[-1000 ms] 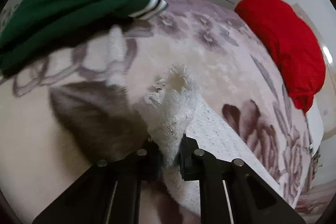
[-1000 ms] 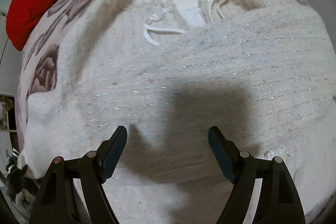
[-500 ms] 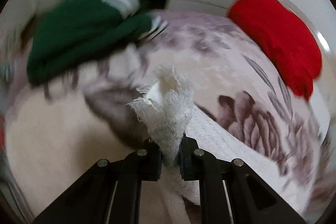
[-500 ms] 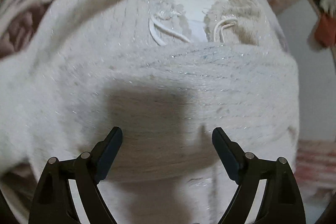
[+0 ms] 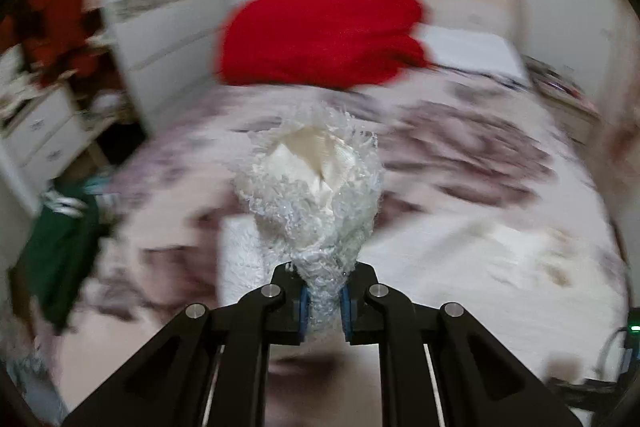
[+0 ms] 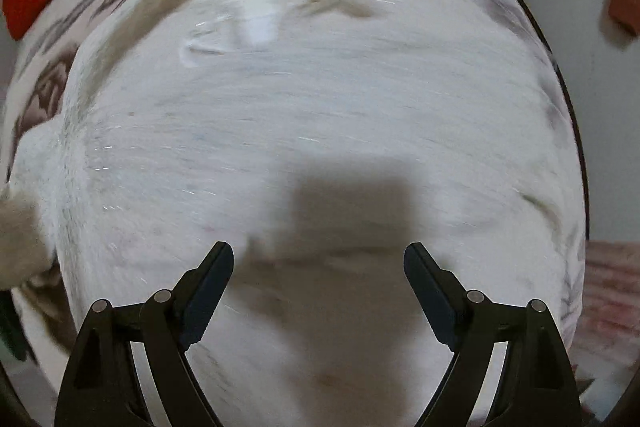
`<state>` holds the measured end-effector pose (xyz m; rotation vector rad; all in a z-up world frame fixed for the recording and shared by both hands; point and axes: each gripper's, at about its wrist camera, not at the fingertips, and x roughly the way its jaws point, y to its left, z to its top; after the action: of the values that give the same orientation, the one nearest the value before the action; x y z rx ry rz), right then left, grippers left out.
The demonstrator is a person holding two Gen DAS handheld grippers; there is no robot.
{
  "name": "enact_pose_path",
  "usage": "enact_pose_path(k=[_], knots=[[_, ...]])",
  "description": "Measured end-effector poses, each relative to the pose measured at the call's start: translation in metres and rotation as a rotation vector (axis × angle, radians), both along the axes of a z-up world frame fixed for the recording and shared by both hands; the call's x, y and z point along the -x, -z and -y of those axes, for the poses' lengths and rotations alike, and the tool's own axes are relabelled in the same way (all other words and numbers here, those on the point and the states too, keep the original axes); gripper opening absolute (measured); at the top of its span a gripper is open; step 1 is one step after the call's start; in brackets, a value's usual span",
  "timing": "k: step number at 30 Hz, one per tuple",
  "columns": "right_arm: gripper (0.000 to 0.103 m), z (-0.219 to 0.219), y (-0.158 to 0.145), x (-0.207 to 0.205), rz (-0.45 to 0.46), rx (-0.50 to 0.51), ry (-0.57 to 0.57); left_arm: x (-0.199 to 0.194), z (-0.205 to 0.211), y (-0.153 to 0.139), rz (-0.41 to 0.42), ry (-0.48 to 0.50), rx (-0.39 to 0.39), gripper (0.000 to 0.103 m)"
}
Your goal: Fold large clothes
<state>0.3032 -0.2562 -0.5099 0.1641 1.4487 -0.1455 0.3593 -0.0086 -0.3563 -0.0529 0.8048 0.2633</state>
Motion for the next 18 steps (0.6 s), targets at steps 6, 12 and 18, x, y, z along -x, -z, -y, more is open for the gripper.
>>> enact_pose_path(k=[6,12,18], knots=[[0.089,0.104,-0.01,0.029,-0.011,-0.053,0.083,-0.022,0.168,0.032,-0.11,0.212,0.125,0.009],[0.089,0.206,-0.007,0.048,-0.005,-0.129,0.178,-0.042,0.261,0.07,-0.245,0.324,0.146,0.015],[0.089,0.27,-0.001,0.056,0.005,-0.235,0.275,-0.04,0.257,0.063,-0.241,0.349,0.133,0.098]])
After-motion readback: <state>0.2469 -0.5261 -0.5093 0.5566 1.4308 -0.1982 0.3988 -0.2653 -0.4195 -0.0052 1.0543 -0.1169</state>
